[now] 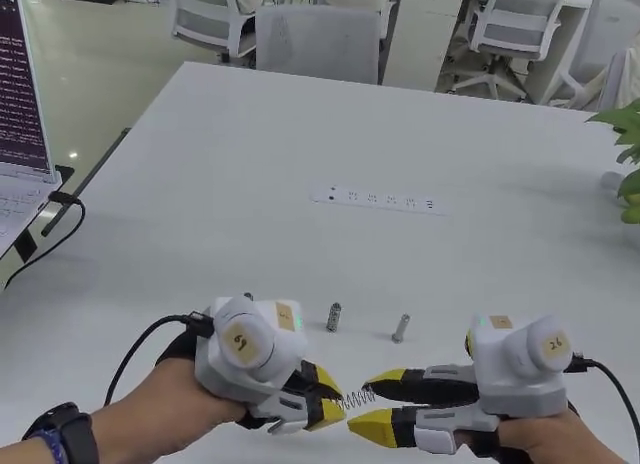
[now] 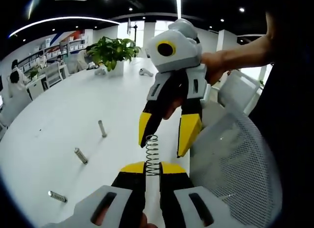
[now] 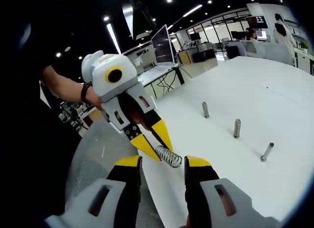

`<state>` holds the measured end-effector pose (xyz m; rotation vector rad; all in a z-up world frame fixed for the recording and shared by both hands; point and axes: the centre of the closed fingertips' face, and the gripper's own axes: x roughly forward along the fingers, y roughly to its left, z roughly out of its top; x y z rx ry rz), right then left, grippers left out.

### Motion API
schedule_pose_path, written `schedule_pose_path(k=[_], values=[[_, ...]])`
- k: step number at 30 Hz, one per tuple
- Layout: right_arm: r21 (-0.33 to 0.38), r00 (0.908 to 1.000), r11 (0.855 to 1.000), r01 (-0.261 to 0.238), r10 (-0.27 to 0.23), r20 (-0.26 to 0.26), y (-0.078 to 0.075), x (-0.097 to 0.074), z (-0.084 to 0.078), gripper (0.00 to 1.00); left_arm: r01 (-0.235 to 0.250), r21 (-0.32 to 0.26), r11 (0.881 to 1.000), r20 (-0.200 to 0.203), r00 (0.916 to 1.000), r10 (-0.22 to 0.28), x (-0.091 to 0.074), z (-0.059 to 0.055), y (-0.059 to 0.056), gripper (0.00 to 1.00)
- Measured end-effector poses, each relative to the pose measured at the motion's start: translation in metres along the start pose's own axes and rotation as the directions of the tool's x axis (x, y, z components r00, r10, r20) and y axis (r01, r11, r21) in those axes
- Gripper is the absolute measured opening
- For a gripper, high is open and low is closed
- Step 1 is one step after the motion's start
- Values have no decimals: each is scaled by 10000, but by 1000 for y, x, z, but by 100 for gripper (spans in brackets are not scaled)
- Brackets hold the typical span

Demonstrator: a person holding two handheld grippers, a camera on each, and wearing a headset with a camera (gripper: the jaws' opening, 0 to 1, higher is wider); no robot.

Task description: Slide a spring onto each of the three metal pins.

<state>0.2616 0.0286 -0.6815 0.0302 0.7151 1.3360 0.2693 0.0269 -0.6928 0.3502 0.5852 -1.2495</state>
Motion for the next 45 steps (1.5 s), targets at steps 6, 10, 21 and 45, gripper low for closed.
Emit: schedule_pose_path(k=[6, 10, 21, 45], values=[[-8, 10000, 10000, -39, 39, 78, 0, -1, 1, 24, 94, 240, 9997, -11, 10000, -94, -1, 2, -2, 2], [3, 9999, 10000, -59, 59, 109, -1, -3, 2, 20, 168, 495, 9986, -6, 9999, -168, -2, 4, -3, 2], [-330, 9995, 9992, -246, 252, 186, 2, -6, 6, 10, 283, 935, 9952, 10, 9996, -285, -2, 6, -9, 2], [-639, 9999, 9979, -99, 92, -100, 6, -5, 8, 8, -157, 901, 9958, 67, 9999, 151, 2, -3, -8, 3]])
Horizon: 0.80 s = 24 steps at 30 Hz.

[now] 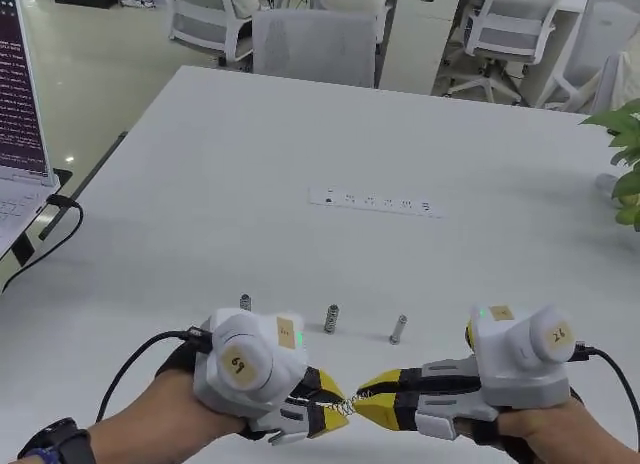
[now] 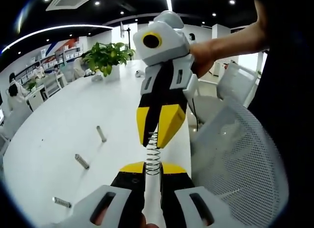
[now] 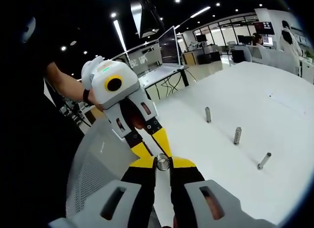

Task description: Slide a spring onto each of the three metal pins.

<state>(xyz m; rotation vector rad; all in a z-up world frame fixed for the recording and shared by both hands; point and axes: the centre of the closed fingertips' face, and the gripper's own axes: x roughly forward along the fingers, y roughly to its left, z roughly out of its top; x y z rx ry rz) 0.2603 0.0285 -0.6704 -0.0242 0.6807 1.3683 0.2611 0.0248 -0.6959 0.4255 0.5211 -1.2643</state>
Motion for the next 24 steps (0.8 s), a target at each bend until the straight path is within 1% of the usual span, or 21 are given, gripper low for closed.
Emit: schedule_pose_path(k=[4, 9, 14, 19, 22, 24], values=[[29, 10000, 10000, -11, 10, 57, 1, 0, 1, 8, -14, -26, 10000, -78, 10000, 14, -1, -2, 0, 3], [14, 10000, 10000, 17, -17, 89, 0, -1, 2, 8, -4, -58, 10000, -61, 10000, 4, 0, 0, 1, 3], [-55, 9999, 10000, 64, -63, 136, -2, -3, 7, 8, -16, -152, 9999, 16, 10000, 16, 1, 3, 3, 3], [-213, 9998, 9997, 105, -102, 144, -2, -3, 14, 8, -60, -440, 9990, 193, 9998, 69, 2, 8, 5, 3], [-291, 9999, 9995, 86, -82, 149, -2, -3, 16, 8, -73, -757, 9971, 421, 9991, 105, 1, 12, 8, 3], [-347, 9998, 9993, 130, -125, 143, -3, -3, 18, 8, -106, -794, 9968, 460, 9988, 143, 1, 12, 9, 3]])
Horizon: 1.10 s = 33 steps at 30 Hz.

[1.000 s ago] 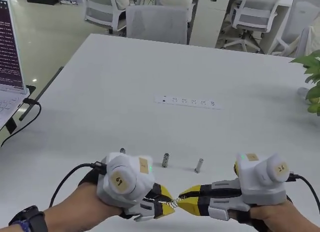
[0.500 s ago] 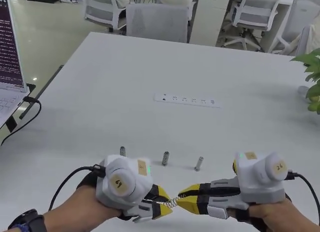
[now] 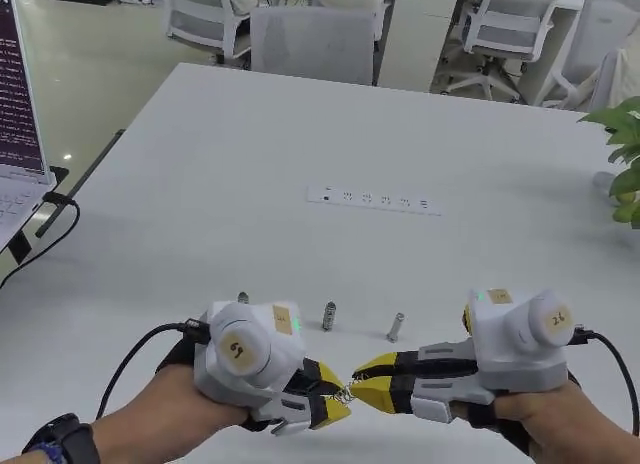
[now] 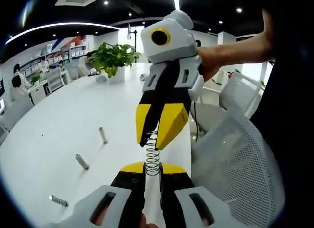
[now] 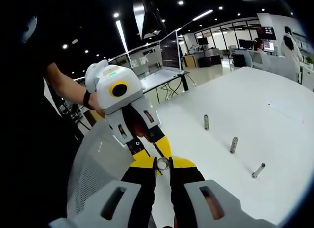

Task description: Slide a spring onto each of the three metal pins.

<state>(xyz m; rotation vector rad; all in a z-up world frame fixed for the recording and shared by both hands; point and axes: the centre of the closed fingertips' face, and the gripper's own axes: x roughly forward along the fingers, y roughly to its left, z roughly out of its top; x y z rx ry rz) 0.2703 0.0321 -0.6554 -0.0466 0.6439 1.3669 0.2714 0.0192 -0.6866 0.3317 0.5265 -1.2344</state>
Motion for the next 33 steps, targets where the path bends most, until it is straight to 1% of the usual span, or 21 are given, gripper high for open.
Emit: schedule_pose_path(k=[2, 3, 6, 9, 11, 16, 17, 19, 21, 22, 24, 29, 31, 33], values=[[-13, 10000, 10000, -48, 48, 20, 1, 0, 2, 8, 93, -102, 9999, 78, 9999, -92, -1, 1, -1, 2], [-19, 10000, 10000, -56, 56, 14, 2, 0, 3, 8, 77, -65, 9999, 98, 9999, -77, -1, 2, -1, 2], [-304, 9997, 9994, -180, 175, -174, 5, -1, 5, 8, 134, 18, 9999, 182, 9997, -135, -3, 4, -3, 2], [-439, 9989, 9986, -293, 277, -377, 6, -1, 6, 8, 128, 151, 9998, 257, 9996, -132, -4, 5, -3, 1], [-554, 9975, 9976, -427, 394, -580, 7, -2, 7, 8, 141, 234, 9996, 317, 9994, -149, -5, 7, -4, 1], [-1267, 9902, 9898, -646, 479, -1310, 8, -4, 9, 12, 189, 385, 9991, 493, 9986, -207, -6, 14, -4, 1], [-1478, 9875, 9865, -706, 481, -1502, 7, -5, 11, 13, 202, 404, 9990, 554, 9982, -224, -6, 16, -5, 1], [-1678, 9837, 9827, -789, 495, -1727, 7, -6, 12, 14, 195, 415, 9989, 631, 9978, -221, -7, 18, -4, 1], [-1983, 9754, 9745, -1052, 622, -2115, 8, -8, 13, 15, 208, 422, 9989, 744, 9969, -239, -7, 22, -4, 1], [-2055, 9739, 9728, -1072, 612, -2184, 7, -8, 13, 15, 208, 423, 9989, 763, 9968, -240, -7, 22, -4, 1], [-2274, 9666, 9664, -1198, 612, -2491, 8, -10, 13, 16, 231, 429, 9988, 857, 9960, -267, -7, 25, -5, 1], [-2572, 9560, 9558, -1427, 658, -2859, 9, -14, 16, 16, 271, 357, 9990, 1118, 9932, -310, -8, 32, -4, 1], [-2757, 9490, 9491, -1525, 627, -3091, 9, -16, 15, 15, 282, 308, 9991, 1247, 9917, -318, -8, 35, -4, 1], [-2974, 9380, 9406, -1637, 551, -3421, 8, -19, 14, 15, 281, 276, 9992, 1401, 9896, -317, -9, 38, -3, 1]])
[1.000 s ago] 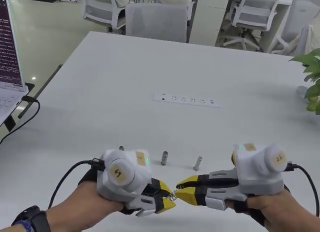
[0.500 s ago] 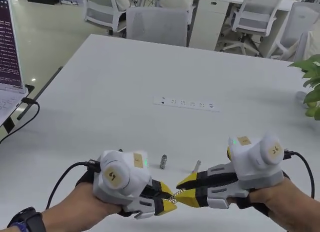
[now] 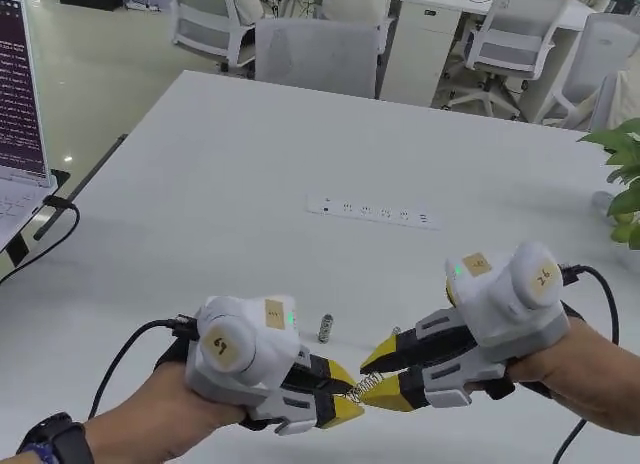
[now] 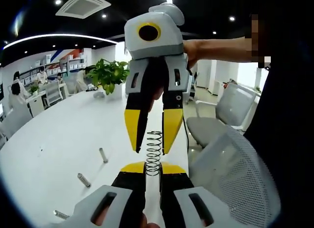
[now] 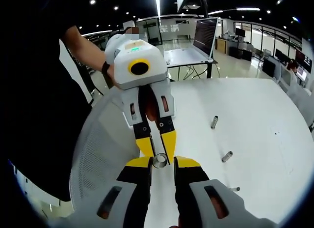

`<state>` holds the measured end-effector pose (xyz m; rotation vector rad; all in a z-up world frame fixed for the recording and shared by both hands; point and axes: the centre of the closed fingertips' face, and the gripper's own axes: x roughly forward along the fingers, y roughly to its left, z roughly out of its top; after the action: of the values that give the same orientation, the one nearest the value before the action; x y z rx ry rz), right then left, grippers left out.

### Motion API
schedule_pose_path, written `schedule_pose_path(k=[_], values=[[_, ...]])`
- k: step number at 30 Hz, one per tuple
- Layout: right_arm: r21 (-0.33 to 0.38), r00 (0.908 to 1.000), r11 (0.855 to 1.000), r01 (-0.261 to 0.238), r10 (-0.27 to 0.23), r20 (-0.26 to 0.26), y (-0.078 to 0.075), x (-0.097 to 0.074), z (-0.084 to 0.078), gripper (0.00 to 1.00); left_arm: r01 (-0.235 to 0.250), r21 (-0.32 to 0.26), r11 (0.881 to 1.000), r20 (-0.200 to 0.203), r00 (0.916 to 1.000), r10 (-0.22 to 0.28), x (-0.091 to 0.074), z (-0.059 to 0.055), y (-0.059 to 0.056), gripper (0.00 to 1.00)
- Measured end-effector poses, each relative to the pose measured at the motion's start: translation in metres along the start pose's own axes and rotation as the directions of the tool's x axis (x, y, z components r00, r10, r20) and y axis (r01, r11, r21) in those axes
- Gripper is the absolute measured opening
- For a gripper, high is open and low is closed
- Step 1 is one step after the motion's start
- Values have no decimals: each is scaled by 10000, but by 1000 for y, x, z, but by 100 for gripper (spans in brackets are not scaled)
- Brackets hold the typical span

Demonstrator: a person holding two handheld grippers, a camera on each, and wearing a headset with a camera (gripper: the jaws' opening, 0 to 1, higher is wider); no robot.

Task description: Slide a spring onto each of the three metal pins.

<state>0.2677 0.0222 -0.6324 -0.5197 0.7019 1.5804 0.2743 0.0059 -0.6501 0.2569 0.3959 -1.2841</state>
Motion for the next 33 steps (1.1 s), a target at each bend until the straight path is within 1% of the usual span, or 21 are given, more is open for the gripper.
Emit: schedule_pose_path(k=[1, 3, 8, 12, 13, 17, 20, 23, 29, 33], values=[[-147, 9998, 9999, -8, 5, -200, 0, -2, -1, 15, -5, 0, 10000, 26, 10000, 5, 0, 1, 0, 1], [-341, 9991, 9994, -54, 40, -422, 0, -5, 0, 15, -7, 5, 10000, 113, 9999, 7, 1, 4, 1, 1], [-682, 9971, 9976, -152, 101, -750, -2, -12, 4, 15, 56, -3, 10000, 278, 9996, -56, 3, 11, 0, 1], [-1166, 9907, 9927, -298, 138, -1356, 0, -18, 4, 14, 76, 59, 10000, 291, 9995, -78, 4, 13, 0, 1], [-1242, 9896, 9917, -339, 159, -1432, 1, -18, 4, 14, 81, 73, 9999, 305, 9995, -83, 4, 14, 0, 1], [-1387, 9879, 9895, -411, 195, -1541, 2, -20, 7, 14, 90, 88, 9999, 350, 9993, -93, 5, 16, 0, 1], [-1491, 9842, 9876, -492, 225, -1759, 3, -19, 4, 14, 97, 115, 9999, 377, 9992, -101, 6, 18, -1, 1], [-1583, 9807, 9857, -578, 264, -1936, 4, -17, 2, 14, 97, 159, 9998, 439, 9990, -104, 7, 22, -2, 1], [-1675, 9784, 9838, -634, 282, -2046, 4, -15, 1, 12, 122, 251, 9996, 512, 9986, -134, 9, 27, -2, 1], [-1754, 9772, 9826, -618, 238, -2111, 3, -17, 1, 11, 131, 285, 9995, 516, 9986, -146, 9, 28, -2, 1]])
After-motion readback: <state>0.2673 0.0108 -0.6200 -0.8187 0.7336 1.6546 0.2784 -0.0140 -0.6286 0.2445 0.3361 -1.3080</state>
